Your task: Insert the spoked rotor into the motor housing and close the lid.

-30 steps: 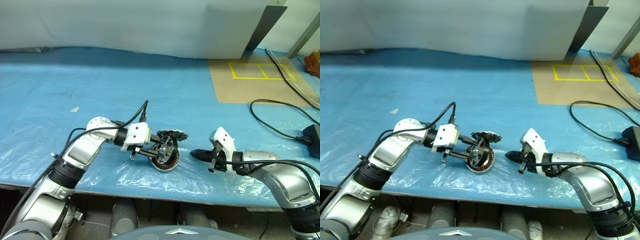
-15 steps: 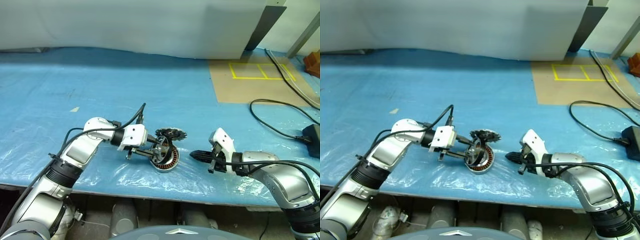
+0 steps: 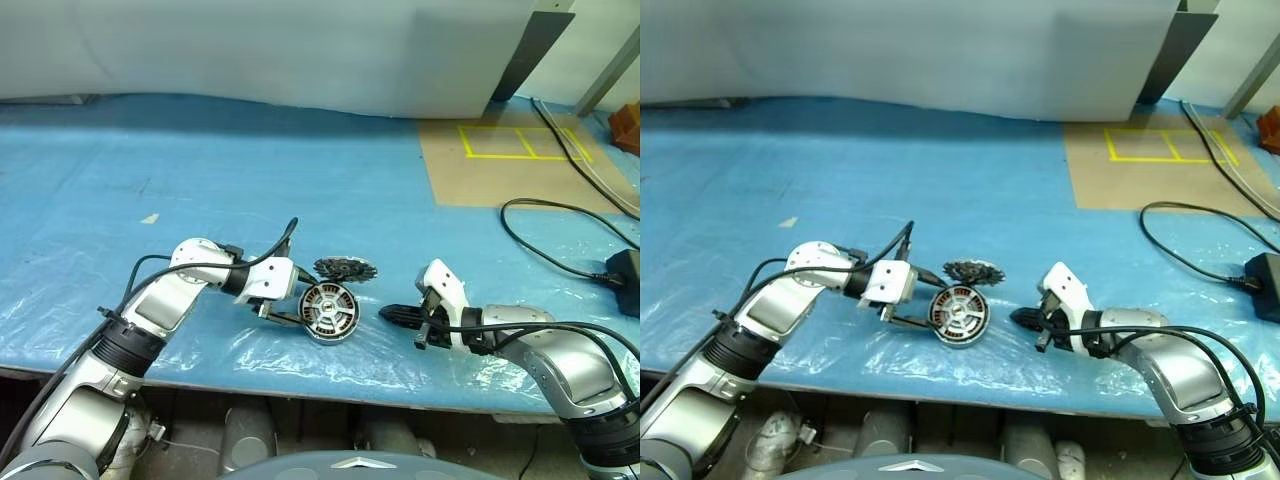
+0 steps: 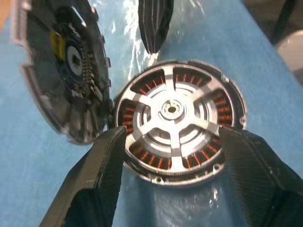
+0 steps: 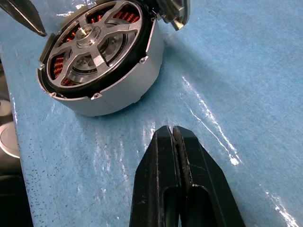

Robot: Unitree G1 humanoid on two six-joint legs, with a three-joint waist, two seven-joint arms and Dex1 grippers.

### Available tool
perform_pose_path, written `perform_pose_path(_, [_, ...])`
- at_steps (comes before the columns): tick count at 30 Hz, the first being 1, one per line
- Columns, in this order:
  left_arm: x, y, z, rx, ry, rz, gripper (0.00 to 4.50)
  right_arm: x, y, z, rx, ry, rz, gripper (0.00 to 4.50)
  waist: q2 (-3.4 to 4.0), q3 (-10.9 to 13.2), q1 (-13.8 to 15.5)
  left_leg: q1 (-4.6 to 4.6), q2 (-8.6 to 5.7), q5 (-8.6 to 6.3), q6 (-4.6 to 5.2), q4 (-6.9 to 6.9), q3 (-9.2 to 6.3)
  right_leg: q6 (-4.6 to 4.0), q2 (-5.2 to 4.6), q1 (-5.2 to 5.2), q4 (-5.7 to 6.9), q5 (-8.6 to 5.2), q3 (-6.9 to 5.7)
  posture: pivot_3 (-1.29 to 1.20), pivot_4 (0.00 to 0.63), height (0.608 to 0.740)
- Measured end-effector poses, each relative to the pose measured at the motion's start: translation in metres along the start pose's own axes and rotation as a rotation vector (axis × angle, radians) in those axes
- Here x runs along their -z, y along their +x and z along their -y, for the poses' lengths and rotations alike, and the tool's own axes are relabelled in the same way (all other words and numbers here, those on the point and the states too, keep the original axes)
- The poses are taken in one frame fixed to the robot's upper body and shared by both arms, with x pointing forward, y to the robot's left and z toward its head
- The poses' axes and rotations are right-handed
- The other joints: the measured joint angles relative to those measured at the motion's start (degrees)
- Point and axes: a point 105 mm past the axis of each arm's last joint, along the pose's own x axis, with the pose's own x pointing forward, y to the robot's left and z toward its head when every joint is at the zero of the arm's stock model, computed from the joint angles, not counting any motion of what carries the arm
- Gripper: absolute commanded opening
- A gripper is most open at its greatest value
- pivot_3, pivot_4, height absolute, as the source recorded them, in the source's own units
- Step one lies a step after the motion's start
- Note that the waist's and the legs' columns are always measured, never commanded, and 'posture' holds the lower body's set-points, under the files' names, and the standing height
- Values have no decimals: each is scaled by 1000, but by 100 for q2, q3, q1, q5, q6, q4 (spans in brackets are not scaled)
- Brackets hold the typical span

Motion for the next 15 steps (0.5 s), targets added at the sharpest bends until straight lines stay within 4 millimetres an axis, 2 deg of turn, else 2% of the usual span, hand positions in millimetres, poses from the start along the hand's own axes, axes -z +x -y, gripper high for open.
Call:
perform_pose_path(5, [-17, -7, -8, -73, -24, 86, 3320, -1, 0, 0, -4, 1, 3, 0, 0, 0, -1, 0, 0, 0, 0, 0, 0, 0, 0, 0, 0, 0, 0, 0, 150, 740])
perform_pose_path(8, [-22, -14, -3, -101, -52, 124, 3320, -9, -1, -2, -37, 4, 36, 0, 1, 0, -27, 2, 0, 0, 0, -2, 1, 0, 2, -2, 0, 0, 1, 0, 150, 740])
perform_pose_path(10, [-16, -16, 5, -114, -91, 119, 3320, -18, -6, -3, -66, 2, 63, 0, 3, -1, -21, 2, 1, 0, 0, -3, 1, 0, 1, -2, -1, -1, 1, 0, 150, 740])
perform_pose_path(15, [17, -20, 40, -183, -277, 69, 3320, -49, -6, -18, -212, -67, 97, 0, 4, 0, -51, 2, 3, -1, 1, -4, 1, -1, 2, -3, -2, -1, -2, 0, 150, 740])
